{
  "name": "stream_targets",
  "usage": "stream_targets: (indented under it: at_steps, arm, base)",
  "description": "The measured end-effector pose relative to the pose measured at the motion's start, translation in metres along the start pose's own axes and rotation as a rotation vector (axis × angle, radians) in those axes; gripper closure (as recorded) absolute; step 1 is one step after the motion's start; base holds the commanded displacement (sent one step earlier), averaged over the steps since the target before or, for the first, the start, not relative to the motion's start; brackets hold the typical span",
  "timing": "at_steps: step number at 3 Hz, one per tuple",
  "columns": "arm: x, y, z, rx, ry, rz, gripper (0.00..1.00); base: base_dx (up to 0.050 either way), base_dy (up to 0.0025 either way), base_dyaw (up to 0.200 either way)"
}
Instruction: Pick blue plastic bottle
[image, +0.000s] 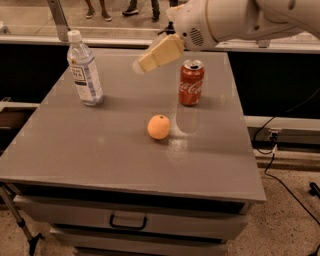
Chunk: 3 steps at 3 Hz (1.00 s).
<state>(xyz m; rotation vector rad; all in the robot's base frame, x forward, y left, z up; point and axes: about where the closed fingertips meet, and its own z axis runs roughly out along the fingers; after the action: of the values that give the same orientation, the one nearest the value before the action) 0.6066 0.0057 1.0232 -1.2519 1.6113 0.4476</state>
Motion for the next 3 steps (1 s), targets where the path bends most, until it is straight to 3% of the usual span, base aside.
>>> stream_targets:
  at_steps: [3]
  arm:
    - [-0.004,0.014,0.103,-0.128,0.116,-0.027,0.0]
  base:
    - [0.0,0.0,0.0]
